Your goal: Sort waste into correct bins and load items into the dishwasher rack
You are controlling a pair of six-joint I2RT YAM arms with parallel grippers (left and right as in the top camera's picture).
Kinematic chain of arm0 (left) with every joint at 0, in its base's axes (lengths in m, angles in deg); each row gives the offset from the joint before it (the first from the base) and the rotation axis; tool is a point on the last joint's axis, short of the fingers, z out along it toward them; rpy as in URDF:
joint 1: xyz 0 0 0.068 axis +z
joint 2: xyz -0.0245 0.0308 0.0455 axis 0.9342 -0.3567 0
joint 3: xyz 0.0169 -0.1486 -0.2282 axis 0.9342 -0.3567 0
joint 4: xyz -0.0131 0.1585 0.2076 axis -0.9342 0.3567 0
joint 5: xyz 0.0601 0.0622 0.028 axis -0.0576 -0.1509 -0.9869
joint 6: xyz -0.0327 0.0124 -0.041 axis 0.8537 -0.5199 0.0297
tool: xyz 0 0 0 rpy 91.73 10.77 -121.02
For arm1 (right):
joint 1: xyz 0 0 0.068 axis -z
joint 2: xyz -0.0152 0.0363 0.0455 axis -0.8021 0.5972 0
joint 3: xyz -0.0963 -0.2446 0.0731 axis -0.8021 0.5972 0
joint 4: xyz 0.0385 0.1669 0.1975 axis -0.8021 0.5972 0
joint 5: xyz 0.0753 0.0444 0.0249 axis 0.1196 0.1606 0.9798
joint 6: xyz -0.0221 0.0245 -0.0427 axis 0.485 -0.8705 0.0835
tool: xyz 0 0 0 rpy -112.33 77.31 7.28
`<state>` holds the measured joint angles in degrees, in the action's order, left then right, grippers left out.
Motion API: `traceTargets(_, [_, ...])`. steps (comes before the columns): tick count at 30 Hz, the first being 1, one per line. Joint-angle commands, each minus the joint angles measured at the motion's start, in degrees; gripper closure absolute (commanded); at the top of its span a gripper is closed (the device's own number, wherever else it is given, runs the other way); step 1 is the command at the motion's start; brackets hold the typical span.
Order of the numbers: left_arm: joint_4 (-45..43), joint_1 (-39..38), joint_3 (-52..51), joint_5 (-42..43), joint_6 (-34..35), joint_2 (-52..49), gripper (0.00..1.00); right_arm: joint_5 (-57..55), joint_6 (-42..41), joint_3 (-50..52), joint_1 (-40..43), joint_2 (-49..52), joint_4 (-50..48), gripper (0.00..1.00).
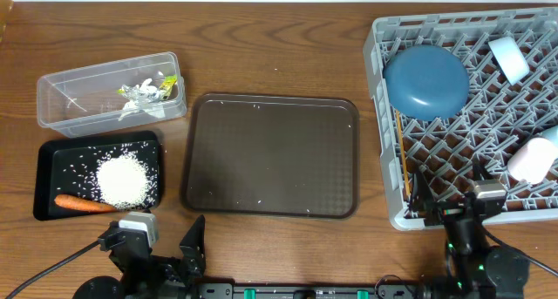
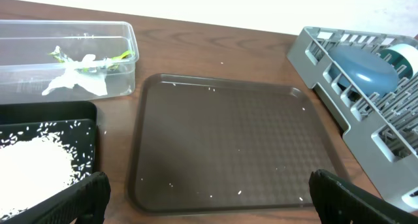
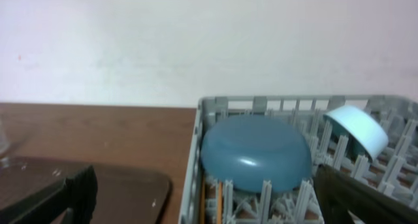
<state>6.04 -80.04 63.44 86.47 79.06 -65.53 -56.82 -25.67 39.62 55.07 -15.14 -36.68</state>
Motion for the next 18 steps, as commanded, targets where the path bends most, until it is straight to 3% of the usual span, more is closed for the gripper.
traceTargets(1, [0.0,0.1,-0.1,-0.7,-0.2,0.2,0.02,-2.8,0.5,5.1,-1.1,-0.6,-5.6,0.01])
traceTargets(6, [0.0,0.1,-0.1,-0.7,-0.2,0.2,0.02,-3.1,1.2,13.0,-1.1,-0.6,-14.4,0.01])
traceTargets(18, [0.0,0.1,-0.1,-0.7,-0.2,0.2,0.02,-3.2,3.5,13.9,-1.1,-0.7,-8.9,0.01])
